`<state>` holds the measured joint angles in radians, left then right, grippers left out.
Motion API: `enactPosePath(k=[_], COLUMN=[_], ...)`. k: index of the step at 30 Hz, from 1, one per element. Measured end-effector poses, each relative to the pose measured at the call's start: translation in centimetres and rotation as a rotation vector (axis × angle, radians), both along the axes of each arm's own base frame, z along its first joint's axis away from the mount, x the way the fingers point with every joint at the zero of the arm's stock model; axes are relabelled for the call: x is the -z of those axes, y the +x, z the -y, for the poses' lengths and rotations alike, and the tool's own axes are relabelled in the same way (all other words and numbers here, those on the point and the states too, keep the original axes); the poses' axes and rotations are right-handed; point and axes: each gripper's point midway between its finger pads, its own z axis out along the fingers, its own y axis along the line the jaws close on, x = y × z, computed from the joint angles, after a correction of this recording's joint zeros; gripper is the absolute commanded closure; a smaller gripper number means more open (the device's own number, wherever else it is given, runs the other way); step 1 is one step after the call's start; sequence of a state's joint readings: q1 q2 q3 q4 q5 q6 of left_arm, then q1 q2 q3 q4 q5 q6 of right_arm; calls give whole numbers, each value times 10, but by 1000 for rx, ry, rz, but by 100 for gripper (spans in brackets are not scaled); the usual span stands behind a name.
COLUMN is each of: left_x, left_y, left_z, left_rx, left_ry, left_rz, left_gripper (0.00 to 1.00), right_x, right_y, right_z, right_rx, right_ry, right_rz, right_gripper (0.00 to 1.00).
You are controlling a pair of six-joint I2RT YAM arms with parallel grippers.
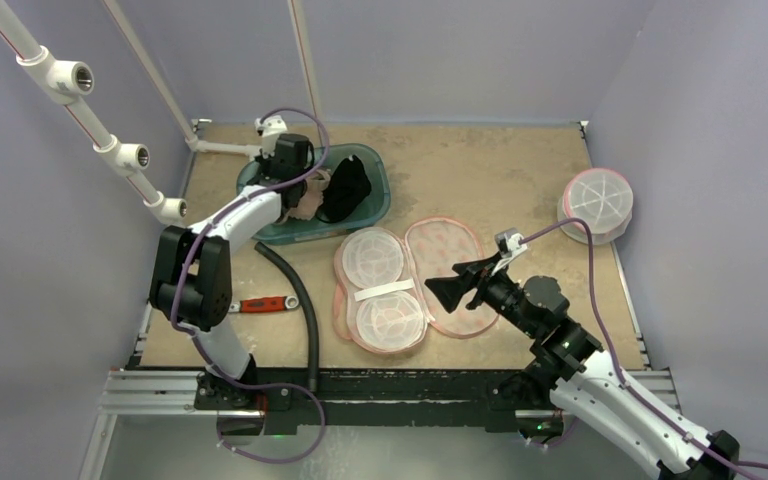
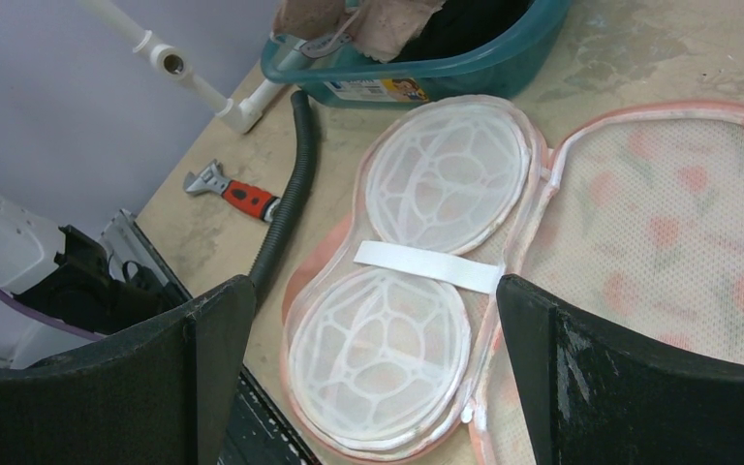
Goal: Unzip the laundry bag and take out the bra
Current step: Adjust the bra in the bin.
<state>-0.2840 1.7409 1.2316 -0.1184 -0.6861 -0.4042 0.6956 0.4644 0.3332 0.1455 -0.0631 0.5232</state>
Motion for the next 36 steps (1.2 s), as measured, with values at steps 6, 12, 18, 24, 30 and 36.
enactPosePath(k=[6,12,18,24,30,36], left_x=[1,-42,-159,-181,-161,-105], left_y=[-4,0,4,-11,-12,-2], left_z=[8,36,56,31,20,22], left_rx=[20,92,123,51,18,20], left_ry=[10,-2,-1,85,176,241], left_rz=[-20,28,238,241,152,29], left_gripper=[100,100,100,100,100,100], right_x=[0,0,-3,-11,-17,-18], right_y=[0,0,0,-3,-6,-10], right_z=[0,-1,-1,1,3,4], right_rx=[0,-3,-7,-8,-13,-16], right_ry=[1,1,12,31,43,47], right_rz=[1,1,12,36,54,57], right_gripper=[2,2,2,2,2,2])
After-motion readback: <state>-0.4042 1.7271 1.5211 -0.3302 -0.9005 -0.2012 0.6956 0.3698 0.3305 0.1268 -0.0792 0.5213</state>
